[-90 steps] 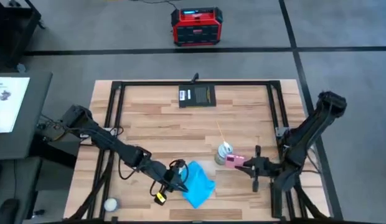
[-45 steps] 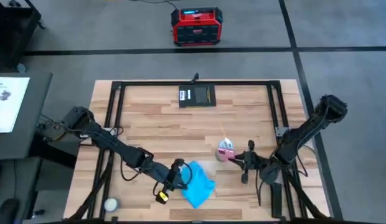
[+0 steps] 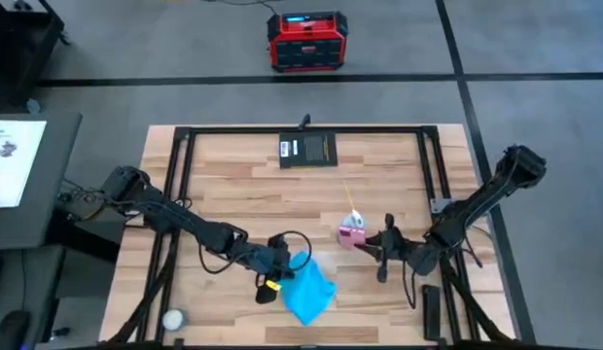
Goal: Apply microfiber cloth
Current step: Wipe the back of the cellphone with the microfiber cloth
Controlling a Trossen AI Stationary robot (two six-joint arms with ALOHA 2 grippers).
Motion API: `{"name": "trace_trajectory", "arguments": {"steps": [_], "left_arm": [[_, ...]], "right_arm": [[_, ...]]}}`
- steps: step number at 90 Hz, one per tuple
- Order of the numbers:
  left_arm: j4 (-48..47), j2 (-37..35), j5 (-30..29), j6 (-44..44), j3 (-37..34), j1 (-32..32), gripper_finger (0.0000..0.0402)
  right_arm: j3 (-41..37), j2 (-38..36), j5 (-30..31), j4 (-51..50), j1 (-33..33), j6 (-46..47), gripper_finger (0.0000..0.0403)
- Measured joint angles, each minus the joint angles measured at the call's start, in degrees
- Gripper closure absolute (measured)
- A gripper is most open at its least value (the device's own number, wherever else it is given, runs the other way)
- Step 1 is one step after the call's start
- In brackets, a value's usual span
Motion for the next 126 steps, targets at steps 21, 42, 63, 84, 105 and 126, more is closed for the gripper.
{"name": "trace_trajectory", "arguments": {"steps": [21, 42, 63, 84, 105, 126], "left_arm": [[-0.1, 0.0, 3.0, -9.6, 2.7, -0.6, 0.0299], [-8.5, 0.0, 1.3, -19.3, 3.0, -0.9, 0.0263], [-9.2, 0.0, -1.7, -23.2, 3.0, -0.9, 0.0260], [-9.0, 7.6, 2.0, -24.7, 7.4, -1.4, 0.0260], [-23.9, 19.8, 5.3, -15.7, 21.8, -1.6, 0.0260], [-32.9, 23.5, 5.4, -13.1, 25.9, -1.5, 0.0260]], "right_arm": [[0.0, 0.0, -1.1, 0.8, 0.0, -0.5, 0.0393], [0.0, 0.0, -1.3, 1.1, 0.0, -0.6, 0.0393], [0.0, 0.0, -1.3, 1.2, 0.0, -0.8, 0.0393], [0.0, 0.0, -2.6, 1.5, 0.0, -0.8, 0.0393], [0.0, 0.0, -2.6, 1.9, 0.3, -1.1, 0.0393], [0.0, 0.0, -2.6, 2.0, 1.0, -1.3, 0.0393]]}}
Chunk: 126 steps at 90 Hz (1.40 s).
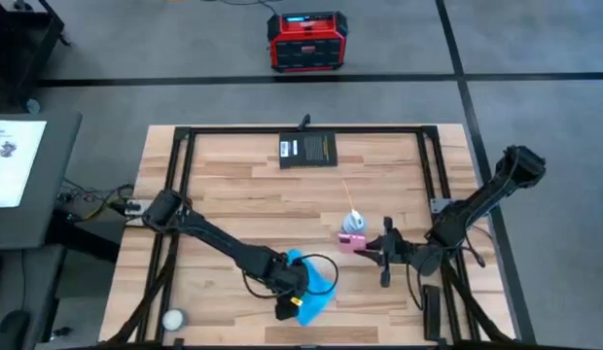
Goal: Apply microfiber cloth
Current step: Wipe the back of the cellphone with the microfiber cloth
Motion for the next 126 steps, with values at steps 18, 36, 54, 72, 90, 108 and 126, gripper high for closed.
{"name": "trace_trajectory", "arguments": {"steps": [18, 36, 54, 72, 90, 108, 126], "left_arm": [[-0.7, -2.1, -0.4, 0.7, 0.0, 0.2, 0.0260], [-1.4, -1.0, -4.0, 4.5, -1.1, 0.2, 0.0267], [-0.8, 0.4, -4.9, 4.3, -3.5, 0.4, 0.0271], [1.2, 0.5, -6.3, 8.4, -5.8, 0.4, 0.0325], [0.8, -2.4, -15.1, 9.8, -6.3, -0.2, 0.0397], [-1.0, -12.0, -29.8, 10.7, -6.3, -2.7, 0.0401], [-0.6, -19.1, -40.8, 12.8, -6.3, -5.6, 0.0402]], "right_arm": [[0.0, 0.0, 0.0, 0.2, 0.0, -0.2, 0.0393], [0.0, 0.0, 0.0, 0.8, 0.1, -0.5, 0.0393], [0.0, 0.0, 0.0, 1.7, 1.0, -1.3, 0.0393], [0.0, 0.0, 0.0, 1.8, 1.0, -1.5, 0.0393], [0.0, 0.0, 0.0, 2.1, 1.0, -1.3, 0.0393], [0.0, 0.0, -0.1, 3.1, -0.4, -0.3, 0.0393], [0.1, 1.2, -0.2, 4.6, -5.9, -0.8, 0.0393]]}}
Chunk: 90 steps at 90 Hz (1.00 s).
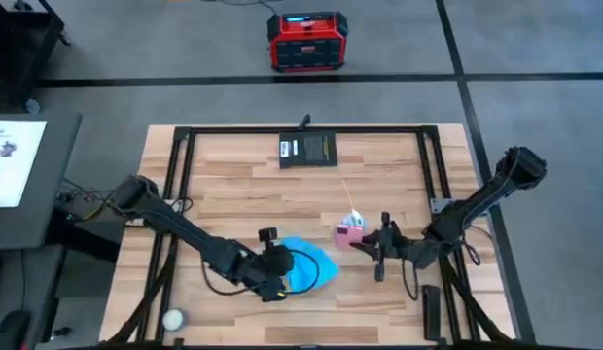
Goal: Apply microfiber cloth
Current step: Wipe the back of the cellphone with the microfiber cloth
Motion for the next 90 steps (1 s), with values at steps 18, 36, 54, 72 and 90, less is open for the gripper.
{"name": "trace_trajectory", "arguments": {"steps": [18, 36, 54, 72, 90], "left_arm": [[0.3, -4.3, -8.3, 3.6, 0.1, -1.5, 0.0402], [3.0, -4.8, -11.4, 7.4, 0.1, -0.6, 0.0402], [15.0, -5.0, -14.2, 19.0, 0.1, -0.3, 0.0401], [17.5, -5.0, -16.9, 22.8, 0.2, -0.3, 0.0401], [16.8, -5.0, -20.3, 22.9, 0.2, 0.3, 0.0401]], "right_arm": [[0.0, 2.9, -4.7, 4.0, -6.1, -0.7, 0.0393], [2.5, 6.3, -8.3, 12.7, -9.0, -6.1, 0.0393], [8.6, 11.7, -10.3, 11.9, -11.1, -8.9, 0.0393], [12.7, 14.8, -11.8, 11.1, -12.4, -10.5, 0.0393], [16.0, 14.8, -13.3, 11.3, -12.4, -13.3, 0.0393]]}}
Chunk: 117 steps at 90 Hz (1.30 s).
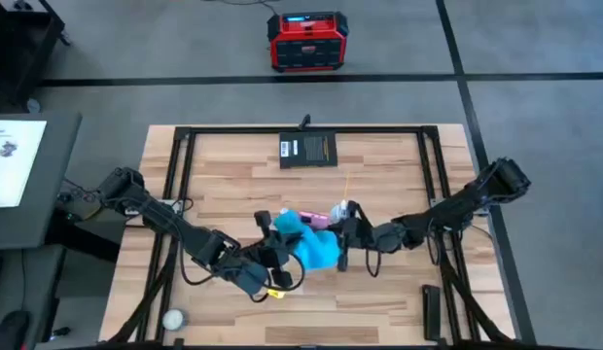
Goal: Apply microfiber cloth
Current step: Wipe the back of the cellphone with the microfiber cloth
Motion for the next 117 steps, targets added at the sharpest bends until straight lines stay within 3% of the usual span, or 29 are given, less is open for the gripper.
{"name": "trace_trajectory", "arguments": {"steps": [54, 75, 90, 104, 117], "left_arm": [[7.5, -1.3, -5.1, 13.4, 2.7, 1.9, 0.0401], [3.7, -1.4, -3.5, 1.5, -0.7, 2.1, 0.0401], [12.8, -0.6, -0.6, -2.6, -6.7, 2.1, 0.0401], [17.7, -0.3, -0.1, 1.5, -8.9, 3.0, 0.0401], [17.8, -2.1, -0.3, 11.3, -4.9, 4.2, 0.0401]], "right_arm": [[2.3, 3.7, -1.1, 0.5, 0.9, 2.2, 0.0393], [3.1, 3.7, -1.3, -1.5, 0.9, 1.3, 0.0393], [3.1, 3.7, -1.6, -0.7, 0.9, 1.2, 0.0393], [3.1, 3.7, -1.7, -0.3, 0.8, 1.3, 0.0393], [3.3, 3.6, -1.2, 0.9, 0.8, 1.7, 0.0393]]}}
